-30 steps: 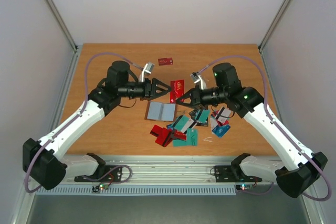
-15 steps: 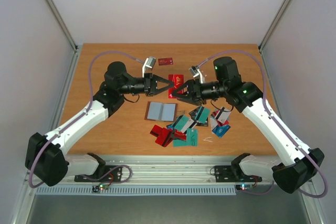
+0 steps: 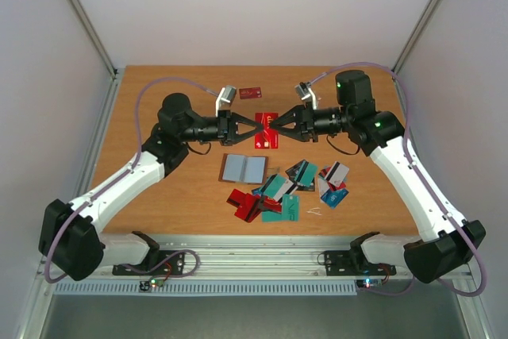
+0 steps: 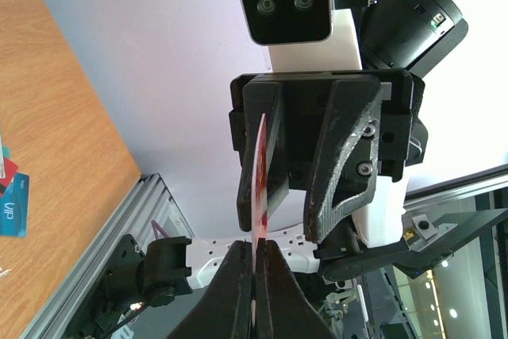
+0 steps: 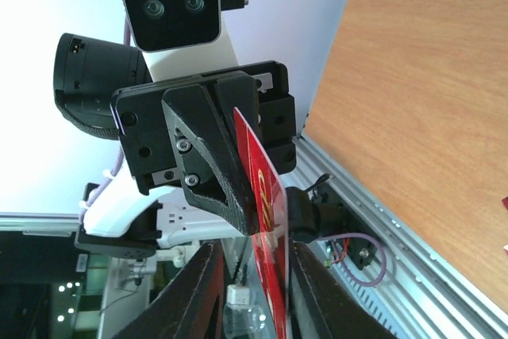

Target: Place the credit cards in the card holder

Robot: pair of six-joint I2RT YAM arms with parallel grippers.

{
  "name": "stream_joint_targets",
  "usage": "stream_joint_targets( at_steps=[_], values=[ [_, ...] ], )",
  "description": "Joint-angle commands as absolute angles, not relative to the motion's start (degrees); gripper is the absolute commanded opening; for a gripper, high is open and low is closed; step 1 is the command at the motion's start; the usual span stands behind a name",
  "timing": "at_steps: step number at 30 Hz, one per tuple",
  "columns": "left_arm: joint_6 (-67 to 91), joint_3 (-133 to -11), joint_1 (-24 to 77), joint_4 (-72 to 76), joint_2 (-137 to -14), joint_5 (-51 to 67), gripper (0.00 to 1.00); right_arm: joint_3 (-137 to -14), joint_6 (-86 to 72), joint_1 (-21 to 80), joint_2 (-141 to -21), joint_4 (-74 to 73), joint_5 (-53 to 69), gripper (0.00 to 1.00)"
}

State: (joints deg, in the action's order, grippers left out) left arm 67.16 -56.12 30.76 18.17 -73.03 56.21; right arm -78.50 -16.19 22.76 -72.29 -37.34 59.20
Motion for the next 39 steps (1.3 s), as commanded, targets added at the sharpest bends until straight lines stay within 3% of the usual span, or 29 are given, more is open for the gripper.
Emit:
stream_joint_targets(
  at_steps=[1,8,13,16,19,22,25,27,29,32,39],
  values=[
    [67.5,-55.3,30.6,22.6,-74.6,56.5,0.0,-79.8,-15.6,22.6,-72.5,-36.8,64.1,0.22],
    [68.1,-55.3,30.6,23.5,-76.2,56.8,0.01,-79.3,-13.9,22.5,-72.7,-37.9,66.5,0.17],
    [68.2,-55.2,30.5,24.2,-77.5,56.4,0.01,-78.5,-12.3,22.6,-72.4,-39.3,66.4,0.02],
    [68.2,-55.3,30.5,24.5,-78.5,56.7,0.03,-77.8,-12.4,22.6,-72.7,-39.4,65.6,0.01],
    [67.5,-55.6,29.9,22.1,-79.3,56.8,0.23,-77.2,-11.5,22.6,-73.1,-41.2,62.8,0.01],
    [60.1,-57.7,27.5,5.7,-78.8,53.8,0.48,-75.7,-10.6,22.6,-74.2,-43.5,57.7,0.01],
    [46.4,-60.3,23.8,-15.4,-78.4,47.3,0.55,-72.9,-11.3,22.6,-76.2,-42.7,54.1,0.01],
    [36.4,-62.6,21.9,-27.8,-80.1,41.1,0.53,-71.4,-12.0,22.6,-78.2,-41.5,52.5,0.01],
    [29.5,-63.9,20.4,-36.9,-82.7,36.2,0.43,-70.6,-12.8,22.6,-81.1,-40.5,51.4,0.01],
    [23.3,-63.9,19.7,-40.5,-86.7,33.3,0.37,-71.3,-11.7,22.6,-84.8,-41.9,50.5,0.01],
    [19.2,-66.2,19.7,-43.4,-96.3,27.9,0.35,-70.4,-8.2,22.6,-93.1,-41.9,49.6,0.01]
  ],
)
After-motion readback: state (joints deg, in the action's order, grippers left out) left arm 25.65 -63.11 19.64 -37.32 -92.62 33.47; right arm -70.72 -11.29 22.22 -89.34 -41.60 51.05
